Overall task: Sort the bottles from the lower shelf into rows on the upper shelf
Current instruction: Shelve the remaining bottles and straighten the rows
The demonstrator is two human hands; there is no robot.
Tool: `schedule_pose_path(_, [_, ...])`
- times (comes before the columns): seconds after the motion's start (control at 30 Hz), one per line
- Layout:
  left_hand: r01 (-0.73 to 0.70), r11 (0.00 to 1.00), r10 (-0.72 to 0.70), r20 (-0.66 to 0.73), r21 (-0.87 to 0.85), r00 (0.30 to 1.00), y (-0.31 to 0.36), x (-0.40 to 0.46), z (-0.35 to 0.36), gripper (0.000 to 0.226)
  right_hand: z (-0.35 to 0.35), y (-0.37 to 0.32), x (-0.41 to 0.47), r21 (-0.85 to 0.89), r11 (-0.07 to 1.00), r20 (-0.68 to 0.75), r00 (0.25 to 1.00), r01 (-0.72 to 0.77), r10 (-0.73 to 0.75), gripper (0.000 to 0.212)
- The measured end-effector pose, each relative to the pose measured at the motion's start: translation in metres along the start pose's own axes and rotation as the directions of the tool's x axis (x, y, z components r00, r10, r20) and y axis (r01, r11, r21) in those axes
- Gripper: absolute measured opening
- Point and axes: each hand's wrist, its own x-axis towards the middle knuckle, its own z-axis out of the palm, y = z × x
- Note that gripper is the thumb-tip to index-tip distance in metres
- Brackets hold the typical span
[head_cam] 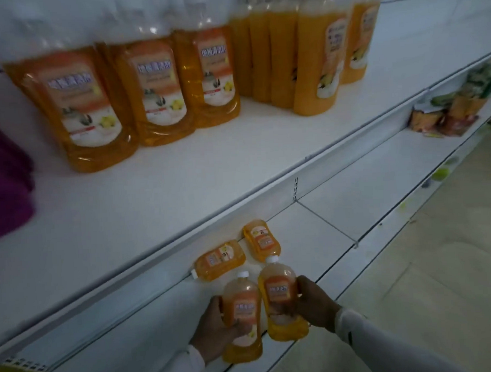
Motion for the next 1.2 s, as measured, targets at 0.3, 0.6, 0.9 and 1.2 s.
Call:
schedule_pose_path(0.3, [-0.347,0.936,0.352,-0.114,0.057,0.929,0.133,-0.098,0.049,0.073,-0.146,-0.046,-0.114,0.019,0.952,-0.082,0.949,0.306,-0.304,0.074])
schedule_pose_path(0.6, [-0.580,0.785,0.619,-0.253,0.218,0.743,0.288,-0.184,0.067,0.062,-0.274,-0.132,-0.211,-0.015,0.788,-0.166,0.776,0.615,-0.609,0.065])
schedule_pose_path(0.9, [-0.694,0.687,0.714,-0.373,0.214,0.592,0.340,-0.229,0.032,0.058,-0.283,-0.214,-0.247,-0.020,0.677,-0.169,0.665,0.736,-0.727,0.055])
schedule_pose_path(1.2, [-0.639,0.734,0.647,-0.520,0.229,0.557,0.294,-0.242,-0.081,0.061,-0.209,-0.294,-0.205,0.014,0.633,-0.041,0.633,0.774,-0.773,0.056])
